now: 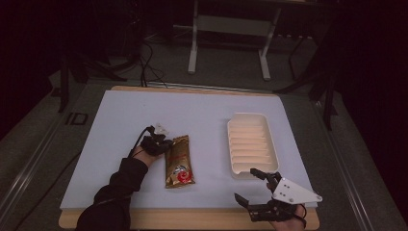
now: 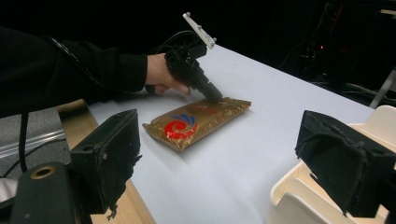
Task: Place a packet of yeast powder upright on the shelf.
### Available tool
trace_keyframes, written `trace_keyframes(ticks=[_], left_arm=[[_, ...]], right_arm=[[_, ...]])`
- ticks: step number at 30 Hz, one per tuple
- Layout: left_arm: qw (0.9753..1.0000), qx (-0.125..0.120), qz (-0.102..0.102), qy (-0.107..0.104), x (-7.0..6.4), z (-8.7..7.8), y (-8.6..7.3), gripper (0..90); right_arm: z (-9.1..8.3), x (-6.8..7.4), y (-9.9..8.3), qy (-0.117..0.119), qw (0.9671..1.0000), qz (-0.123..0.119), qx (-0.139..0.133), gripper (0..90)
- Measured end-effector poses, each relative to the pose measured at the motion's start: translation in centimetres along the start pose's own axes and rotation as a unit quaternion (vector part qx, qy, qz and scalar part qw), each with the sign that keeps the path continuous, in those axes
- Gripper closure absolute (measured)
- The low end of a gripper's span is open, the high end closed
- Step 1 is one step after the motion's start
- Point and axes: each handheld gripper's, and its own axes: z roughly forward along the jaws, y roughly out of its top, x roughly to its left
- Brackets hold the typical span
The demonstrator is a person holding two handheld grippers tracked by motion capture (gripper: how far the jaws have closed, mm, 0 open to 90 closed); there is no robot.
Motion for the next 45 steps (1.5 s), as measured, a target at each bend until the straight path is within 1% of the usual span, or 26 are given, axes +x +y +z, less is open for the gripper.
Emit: trace_keyframes(ticks=[1,3,5,8,11,12,15,19,23,27,30,31,32,35,37,38,39,41,43,44,45], left_arm=[[1.0000,0.003,0.001,0.000,-0.1,0.0,0.1,87.9],[0.9999,0.007,-0.011,-0.002,0.0,0.0,0.2,89.0],[1.0000,0.004,-0.009,0.001,-0.1,-0.1,0.2,89.6],[0.9999,-0.005,-0.015,0.002,-0.1,-0.5,0.3,89.9],[0.9999,-0.009,-0.009,0.006,-0.4,-1.1,0.7,90.0],[0.9999,-0.009,-0.002,0.007,-0.5,-1.4,0.9,90.0],[0.9998,-0.015,0.005,0.009,-0.7,-2.0,1.4,90.0],[0.9996,-0.025,0.006,0.008,-1.0,-3.0,1.8,90.0],[0.9995,-0.030,0.014,0.005,-1.4,-3.9,2.4,90.0],[0.9989,-0.040,0.024,0.003,-1.9,-4.9,3.0,90.0],[0.9984,-0.050,0.027,-0.001,-2.3,-5.6,3.3,90.0],[0.9984,-0.050,0.027,-0.001,-2.3,-5.6,3.3,90.0],[0.9979,-0.057,0.030,-0.004,-2.6,-6.1,3.6,90.0],[0.9970,-0.067,0.037,-0.010,-3.1,-6.8,3.9,90.0],[0.9966,-0.072,0.039,-0.013,-3.3,-7.0,4.0,90.0],[0.9958,-0.077,0.047,-0.017,-3.9,-7.7,4.3,90.0],[0.9955,-0.077,0.051,-0.018,-4.1,-7.9,4.3,90.0],[0.9949,-0.082,0.056,-0.020,-4.5,-8.3,4.5,90.0],[0.9949,-0.082,0.056,-0.020,-4.5,-8.3,4.5,90.0],[0.9937,-0.089,0.062,-0.024,-5.0,-8.9,4.6,90.0],[0.9933,-0.092,0.064,-0.026,-5.1,-9.2,4.7,90.0]], right_arm=[[0.0,0.0,0.0,0.001,1.0000,0.000,0.000,13.5],[0.0,0.0,0.0,0.000,1.0000,0.000,-0.001,13.6],[-0.1,0.0,0.0,-0.002,1.0000,-0.002,-0.001,13.6],[-0.2,-0.1,0.0,-0.004,1.0000,-0.001,-0.003,13.6],[-0.2,-0.2,0.0,-0.006,1.0000,0.003,-0.004,13.7],[-0.2,-0.3,0.0,-0.006,1.0000,0.005,-0.004,13.8],[-0.3,-0.3,0.0,-0.007,0.9999,0.005,-0.007,13.8],[-0.3,-0.2,0.1,-0.011,0.9999,0.000,-0.010,13.7],[-0.4,-0.2,0.1,-0.009,0.9999,0.001,-0.010,13.8],[-0.4,-0.2,0.1,-0.011,0.9999,-0.001,-0.010,13.7],[-0.4,-0.2,0.1,-0.014,0.9998,0.001,-0.011,13.0],[-0.4,-0.2,0.1,-0.014,0.9998,0.001,-0.011,13.0],[-0.4,-0.2,0.2,-0.011,0.9999,0.003,-0.013,12.6],[-0.5,-0.3,0.1,-0.005,0.9999,-0.002,-0.011,11.1],[-0.4,-0.3,0.1,-0.008,0.9999,-0.002,-0.011,11.1],[-0.4,-0.3,0.1,-0.013,0.9998,-0.013,-0.012,13.6],[-0.4,-0.3,0.1,-0.020,0.9995,-0.020,-0.011,13.9],[-0.4,-0.3,0.1,-0.027,0.9992,-0.028,-0.011,14.3],[-0.4,-0.4,0.1,-0.029,0.9991,-0.030,-0.013,14.3],[-0.4,-0.6,0.2,-0.023,0.9993,-0.028,-0.011,15.0],[-0.4,-0.6,0.2,-0.025,0.9992,-0.028,-0.012,14.7]])
